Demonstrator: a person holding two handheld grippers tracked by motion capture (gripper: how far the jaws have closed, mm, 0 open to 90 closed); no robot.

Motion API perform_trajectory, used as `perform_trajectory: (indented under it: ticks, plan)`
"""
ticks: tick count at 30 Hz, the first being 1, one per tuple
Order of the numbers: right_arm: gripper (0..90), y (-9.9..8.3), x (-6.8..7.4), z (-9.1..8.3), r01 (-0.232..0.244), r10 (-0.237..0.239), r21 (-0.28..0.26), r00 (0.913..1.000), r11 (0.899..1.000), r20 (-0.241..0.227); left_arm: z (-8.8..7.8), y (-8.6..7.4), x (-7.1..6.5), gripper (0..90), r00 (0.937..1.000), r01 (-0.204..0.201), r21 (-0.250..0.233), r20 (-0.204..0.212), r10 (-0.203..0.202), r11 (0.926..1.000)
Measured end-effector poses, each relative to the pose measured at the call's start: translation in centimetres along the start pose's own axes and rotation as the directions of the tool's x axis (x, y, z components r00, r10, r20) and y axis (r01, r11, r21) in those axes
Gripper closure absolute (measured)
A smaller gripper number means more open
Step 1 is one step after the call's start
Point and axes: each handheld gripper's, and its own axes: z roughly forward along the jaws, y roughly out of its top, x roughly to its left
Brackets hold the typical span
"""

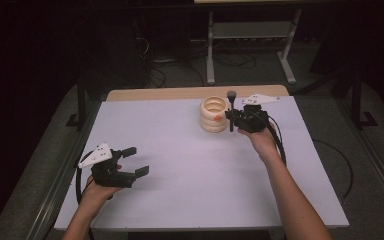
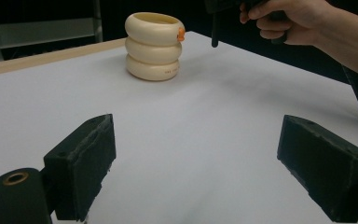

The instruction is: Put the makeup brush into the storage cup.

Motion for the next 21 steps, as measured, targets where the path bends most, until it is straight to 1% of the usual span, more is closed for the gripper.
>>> perform_trajectory:
  ticks: [1, 2, 3, 6, 7, 10, 12, 14, 21]
  plan:
    - [76.9, 0.2, -0.1, 0.0, 0.007, -0.007, -0.001, 1.0000, 1.000, -0.002, 0.0, 0.0, 0.0, 10.9, 1.0000, -0.005, -0.001, 0.003, 0.005, 1.0000]
    - [76.8, 0.3, -0.1, 0.0, 0.003, -0.003, -0.002, 1.0000, 1.000, 0.001, 0.0, 0.0, 0.1, 10.9, 0.9999, -0.011, -0.001, 0.005, 0.011, 0.9999]
    - [76.9, 0.4, -0.2, 0.0, 0.007, -0.007, -0.005, 1.0000, 1.000, 0.002, 0.1, -0.1, 0.0, 10.9, 1.0000, 0.000, -0.001, 0.005, 0.000, 1.0000]
    - [76.9, 0.8, -0.4, 0.2, 0.005, -0.005, -0.003, 1.0000, 1.000, 0.008, 0.1, -0.1, 0.0, 11.0, 1.0000, -0.003, 0.000, 0.003, 0.003, 1.0000]
    - [76.9, 0.9, -0.4, 0.2, -0.004, 0.004, -0.001, 1.0000, 1.000, 0.009, 0.0, -0.1, 0.0, 11.0, 1.0000, -0.006, 0.003, 0.003, 0.006, 1.0000]
    - [76.9, 1.4, -0.6, 0.4, -0.005, 0.005, -0.011, 1.0000, 1.000, 0.007, 0.0, -0.1, -0.1, 11.0, 1.0000, -0.006, 0.005, -0.001, 0.006, 1.0000]
    - [76.9, 1.7, -0.5, 0.5, -0.006, 0.006, -0.009, 1.0000, 1.000, 0.006, 0.0, -0.1, -0.1, 11.0, 1.0000, -0.004, 0.003, -0.001, 0.004, 1.0000]
    - [76.9, 2.0, -0.6, 0.6, 0.000, 0.000, -0.010, 1.0000, 1.000, 0.008, 0.1, -0.1, -0.1, 11.0, 0.9999, -0.013, 0.004, 0.003, 0.013, 0.9999]
    - [76.9, 3.0, -0.7, 0.6, 0.000, 0.000, -0.022, 1.0000, 1.000, 0.008, 0.1, -0.2, -0.1, 11.1, 0.9999, -0.011, 0.013, 0.004, 0.011, 0.9999]
